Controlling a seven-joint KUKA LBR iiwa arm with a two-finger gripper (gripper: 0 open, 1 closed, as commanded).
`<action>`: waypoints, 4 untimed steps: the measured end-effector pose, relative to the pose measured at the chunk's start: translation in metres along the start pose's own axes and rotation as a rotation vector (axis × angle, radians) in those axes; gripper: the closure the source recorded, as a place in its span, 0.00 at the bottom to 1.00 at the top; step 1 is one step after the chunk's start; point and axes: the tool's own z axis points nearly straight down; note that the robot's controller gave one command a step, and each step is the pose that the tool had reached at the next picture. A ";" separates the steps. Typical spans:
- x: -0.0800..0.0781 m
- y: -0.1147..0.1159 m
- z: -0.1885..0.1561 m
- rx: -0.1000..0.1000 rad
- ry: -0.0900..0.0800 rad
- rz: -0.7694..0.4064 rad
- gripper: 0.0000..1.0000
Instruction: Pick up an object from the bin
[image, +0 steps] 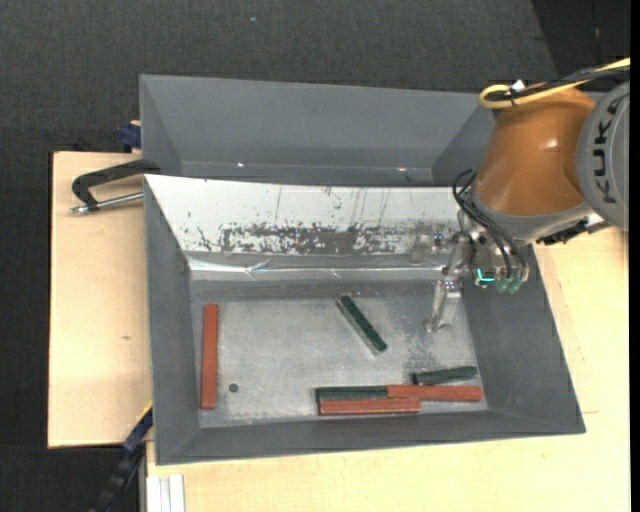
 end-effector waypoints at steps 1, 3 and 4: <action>0.032 0.032 0.099 0.000 -0.001 0.031 1.00; 0.033 0.033 0.100 0.000 -0.001 0.031 0.00; 0.072 0.067 0.098 -0.001 0.004 0.279 1.00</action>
Offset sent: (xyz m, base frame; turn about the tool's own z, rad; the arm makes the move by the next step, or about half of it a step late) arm 0.0000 0.0000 0.0000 0.0000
